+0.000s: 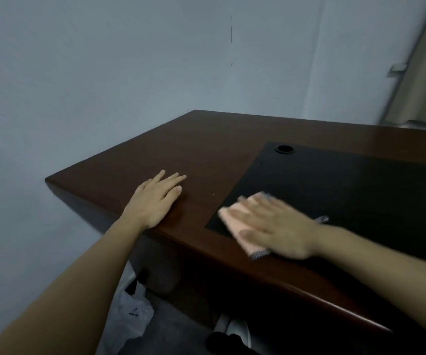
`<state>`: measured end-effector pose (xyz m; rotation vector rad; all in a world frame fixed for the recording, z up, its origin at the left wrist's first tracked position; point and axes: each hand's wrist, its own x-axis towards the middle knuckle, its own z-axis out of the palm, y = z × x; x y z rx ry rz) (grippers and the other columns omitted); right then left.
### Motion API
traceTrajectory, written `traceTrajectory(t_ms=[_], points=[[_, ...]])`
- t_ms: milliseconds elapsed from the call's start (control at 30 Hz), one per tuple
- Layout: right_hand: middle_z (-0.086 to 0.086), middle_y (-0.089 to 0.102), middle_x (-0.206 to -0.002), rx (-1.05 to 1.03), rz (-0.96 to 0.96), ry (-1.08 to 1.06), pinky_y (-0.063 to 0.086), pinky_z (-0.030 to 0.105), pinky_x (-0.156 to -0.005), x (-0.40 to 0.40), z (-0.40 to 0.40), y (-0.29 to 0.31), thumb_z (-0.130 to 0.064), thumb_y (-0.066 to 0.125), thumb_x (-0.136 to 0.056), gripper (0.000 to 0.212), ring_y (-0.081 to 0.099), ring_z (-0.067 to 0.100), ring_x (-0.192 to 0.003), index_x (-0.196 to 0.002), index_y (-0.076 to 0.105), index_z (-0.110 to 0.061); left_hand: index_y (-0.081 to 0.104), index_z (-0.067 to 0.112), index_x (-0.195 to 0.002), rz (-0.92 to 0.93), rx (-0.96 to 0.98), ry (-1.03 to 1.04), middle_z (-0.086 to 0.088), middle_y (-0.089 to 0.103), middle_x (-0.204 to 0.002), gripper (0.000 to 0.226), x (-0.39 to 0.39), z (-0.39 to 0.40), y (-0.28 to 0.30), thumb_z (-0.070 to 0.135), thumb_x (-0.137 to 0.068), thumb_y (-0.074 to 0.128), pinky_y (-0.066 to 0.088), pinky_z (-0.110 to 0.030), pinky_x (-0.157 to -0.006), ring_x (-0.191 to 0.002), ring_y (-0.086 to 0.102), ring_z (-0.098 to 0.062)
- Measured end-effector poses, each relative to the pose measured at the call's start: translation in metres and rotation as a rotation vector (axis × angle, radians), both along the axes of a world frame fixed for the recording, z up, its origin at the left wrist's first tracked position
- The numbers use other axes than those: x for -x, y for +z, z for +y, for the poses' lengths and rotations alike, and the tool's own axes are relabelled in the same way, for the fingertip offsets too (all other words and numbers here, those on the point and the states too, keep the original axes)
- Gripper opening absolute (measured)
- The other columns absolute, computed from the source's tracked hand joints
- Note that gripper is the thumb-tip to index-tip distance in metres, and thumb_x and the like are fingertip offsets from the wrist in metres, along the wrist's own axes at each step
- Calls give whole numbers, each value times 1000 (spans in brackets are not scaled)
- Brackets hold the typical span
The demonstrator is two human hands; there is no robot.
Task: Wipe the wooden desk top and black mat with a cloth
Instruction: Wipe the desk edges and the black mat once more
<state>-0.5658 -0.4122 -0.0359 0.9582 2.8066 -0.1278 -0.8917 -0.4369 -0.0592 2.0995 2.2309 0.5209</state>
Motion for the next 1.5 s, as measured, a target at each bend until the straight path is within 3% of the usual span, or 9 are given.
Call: traceTrajectory(t_ms=[233,367,533,700,900,1133,1267,1400,1500], points=[[0,-13,-170,-28,-23,-420,-4,51,-125,4,67,-6,-65,10,-102,63,-9,33,-156,-159,-8,-44,46,42,-144,149,-141,140,13,51,-146,42,-21,-11,10,46,-106,29,24,-45,-109,-138,38,-17],[-1,-15,-169,-18,-24,-238,-6,53,-124,39,14,-7,-67,11,-101,66,-13,35,-155,-159,-9,-44,57,34,-133,116,-326,188,8,61,-133,33,-35,-22,11,31,-105,41,32,-44,-100,-127,50,-21],[-5,-19,-168,-42,35,69,-11,43,-124,5,-61,-5,-67,19,-102,65,-18,22,-154,-156,-12,-49,60,29,-129,-208,-401,96,7,65,-128,31,-78,-21,14,23,-103,45,44,-50,-106,-122,58,-16],[-6,-14,-168,3,7,-116,-10,36,-123,-68,-2,1,-84,-8,-77,88,-14,22,-155,-156,-10,-47,61,31,-129,-270,-352,-60,12,64,-128,30,-123,-16,16,27,-104,44,44,-46,-106,-123,54,-12],[-1,-10,-170,-33,-1,-514,-4,49,-125,-102,80,-10,-69,10,-100,64,-7,31,-156,-158,-6,-47,61,30,-130,-143,-225,-99,9,63,-130,31,-132,-13,9,31,-105,43,43,-42,-105,-126,52,-13],[-1,-16,-169,-20,-26,-244,-7,52,-124,-39,5,-5,-69,10,-100,67,-14,34,-155,-159,-9,-44,60,32,-131,-132,-197,-114,11,61,-133,32,-131,-11,7,32,-105,41,42,-41,-107,-129,50,-12],[-8,-19,-168,5,49,-11,-11,43,-124,-71,-51,-5,-72,9,-98,65,-20,19,-153,-156,-9,-50,56,31,-136,-110,-176,-146,7,57,-140,34,-131,-12,6,30,-106,40,37,-42,-110,-138,43,-15],[-12,-13,-167,25,33,-132,-14,29,-120,-128,-31,3,-88,-16,-65,100,-18,10,-149,-156,-8,-48,53,32,-141,-108,-119,-145,6,51,-148,36,-134,-14,7,32,-107,40,30,-44,-117,-148,29,-13],[-2,-8,-170,-38,10,-355,-7,38,-125,-164,26,0,-91,-21,-62,109,-8,21,-156,-158,-7,-43,52,34,-141,-102,-102,-150,7,50,-149,37,-135,-15,8,34,-107,40,29,-43,-118,-148,27,-12]])
